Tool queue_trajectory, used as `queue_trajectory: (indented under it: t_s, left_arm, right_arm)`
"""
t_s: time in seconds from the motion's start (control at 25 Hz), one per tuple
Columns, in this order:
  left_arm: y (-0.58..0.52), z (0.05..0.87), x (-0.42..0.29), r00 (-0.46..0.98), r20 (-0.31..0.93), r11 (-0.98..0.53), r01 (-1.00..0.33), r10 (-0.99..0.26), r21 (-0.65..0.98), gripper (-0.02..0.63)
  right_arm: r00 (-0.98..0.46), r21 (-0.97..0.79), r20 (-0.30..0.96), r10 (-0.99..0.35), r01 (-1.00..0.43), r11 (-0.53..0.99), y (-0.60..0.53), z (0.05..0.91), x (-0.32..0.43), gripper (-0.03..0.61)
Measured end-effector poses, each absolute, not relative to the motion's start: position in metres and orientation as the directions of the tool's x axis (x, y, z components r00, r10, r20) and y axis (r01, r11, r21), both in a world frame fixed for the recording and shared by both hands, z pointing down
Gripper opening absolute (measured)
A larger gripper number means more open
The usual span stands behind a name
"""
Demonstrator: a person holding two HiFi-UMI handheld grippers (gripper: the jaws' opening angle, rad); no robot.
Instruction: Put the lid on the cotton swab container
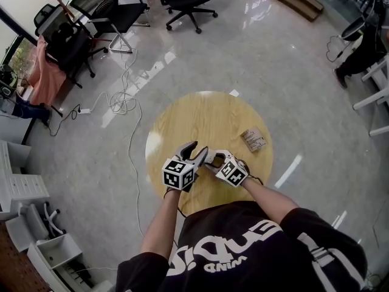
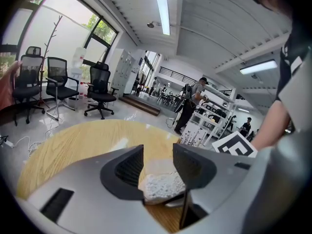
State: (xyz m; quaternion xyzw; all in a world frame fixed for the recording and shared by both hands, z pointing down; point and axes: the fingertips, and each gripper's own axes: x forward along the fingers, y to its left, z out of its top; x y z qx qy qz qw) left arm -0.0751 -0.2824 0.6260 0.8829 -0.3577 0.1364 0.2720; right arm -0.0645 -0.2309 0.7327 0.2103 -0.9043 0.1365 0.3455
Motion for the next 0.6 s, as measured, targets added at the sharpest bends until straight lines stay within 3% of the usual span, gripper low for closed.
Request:
queue_trajectory:
  t_s: [0.6]
  left_arm:
    - [-0.25,0.645,-0.089,0.686,0.498,-0.575,-0.723,-0.53,0.383,0.186]
  right_arm:
    - [-0.664,-0.087,0.686,-0.297,-0.48,0.873,-0.229,0.731,-0.063,0.196]
